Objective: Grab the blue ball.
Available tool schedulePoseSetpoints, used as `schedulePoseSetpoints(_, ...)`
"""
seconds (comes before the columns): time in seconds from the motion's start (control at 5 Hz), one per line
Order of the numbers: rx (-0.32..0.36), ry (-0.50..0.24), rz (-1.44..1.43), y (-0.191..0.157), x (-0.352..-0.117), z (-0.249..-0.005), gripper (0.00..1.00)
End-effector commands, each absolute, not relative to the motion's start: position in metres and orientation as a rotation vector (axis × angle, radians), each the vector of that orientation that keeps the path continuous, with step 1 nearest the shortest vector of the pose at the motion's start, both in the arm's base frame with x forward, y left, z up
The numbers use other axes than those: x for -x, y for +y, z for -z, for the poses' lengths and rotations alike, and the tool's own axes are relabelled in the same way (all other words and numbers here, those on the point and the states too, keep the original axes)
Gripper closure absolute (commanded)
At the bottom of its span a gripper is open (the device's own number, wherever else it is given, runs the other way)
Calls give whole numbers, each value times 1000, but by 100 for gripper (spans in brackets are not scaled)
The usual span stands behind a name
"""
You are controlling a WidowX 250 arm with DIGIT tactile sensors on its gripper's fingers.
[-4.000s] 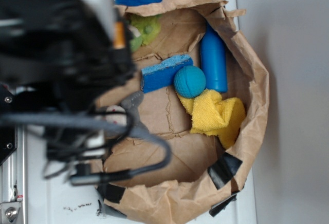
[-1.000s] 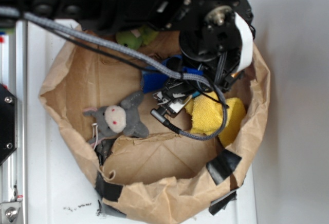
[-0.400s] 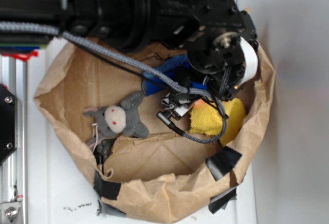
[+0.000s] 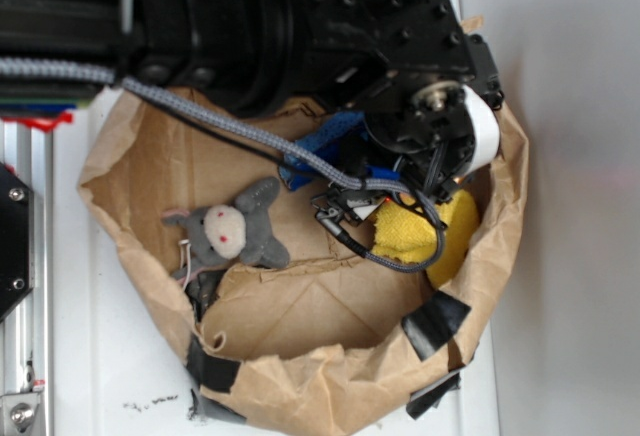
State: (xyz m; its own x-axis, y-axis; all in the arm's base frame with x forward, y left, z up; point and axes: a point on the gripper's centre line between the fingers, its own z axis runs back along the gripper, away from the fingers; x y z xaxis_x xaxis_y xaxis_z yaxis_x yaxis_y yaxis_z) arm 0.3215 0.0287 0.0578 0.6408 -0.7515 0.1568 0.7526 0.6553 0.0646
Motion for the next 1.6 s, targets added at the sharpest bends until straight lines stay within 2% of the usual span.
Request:
schedulePoseSetpoints(0.0,-5,-244,859,24,-325,-86,100)
schedulePoseSetpoints(0.4,15,-289,830,32,-321,-110,100)
schedulePoseSetpoints(1.0,71,-304,762,40,-311,-141,100)
schedulePoseSetpoints(1.2,83,-283,717,38,-305,-146,100)
schedulePoseSetpoints(1.4,63,-238,575,35,-297,-154,100)
